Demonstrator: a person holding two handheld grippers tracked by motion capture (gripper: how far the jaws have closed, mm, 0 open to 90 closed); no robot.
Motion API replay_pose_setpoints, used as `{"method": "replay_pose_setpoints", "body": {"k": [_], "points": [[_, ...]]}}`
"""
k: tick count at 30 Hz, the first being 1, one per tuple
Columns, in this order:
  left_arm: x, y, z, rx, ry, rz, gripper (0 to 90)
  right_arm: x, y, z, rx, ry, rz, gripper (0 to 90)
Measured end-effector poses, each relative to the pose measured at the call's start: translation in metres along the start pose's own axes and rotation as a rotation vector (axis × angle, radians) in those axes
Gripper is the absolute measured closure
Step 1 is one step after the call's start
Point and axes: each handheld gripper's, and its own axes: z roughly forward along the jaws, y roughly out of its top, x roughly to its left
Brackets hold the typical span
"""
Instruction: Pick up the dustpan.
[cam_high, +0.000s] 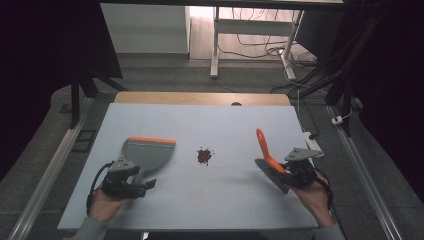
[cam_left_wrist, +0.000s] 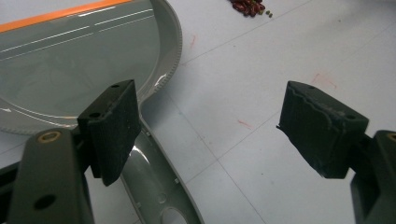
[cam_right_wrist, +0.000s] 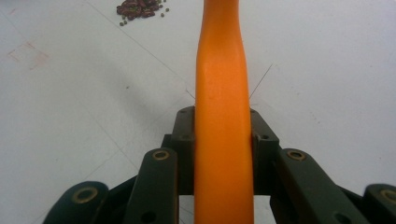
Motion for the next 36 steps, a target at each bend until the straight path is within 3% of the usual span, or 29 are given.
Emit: {"method": "replay_pose_setpoints", "body": {"k": [7, 16, 36], "points": [[0.001, -0.001, -0.004, -0.005, -0.002, -0.012, 20.8, -0.001, 0.0, -0.001, -0.01, -0.01, 0.014, 70.6], [0.001, 0.005, -0.004, -0.006, -0.01, -0.013, 20.8, 0.0, 0.004, -0.003, -0.04, -0.011, -0.002, 70.6], [-0.01, 0.017, -0.017, 0.023, 0.064, -0.006, 19.6, 0.006, 0.006, -0.007, -0.036, -0.012, -0.021, 70.6]]}}
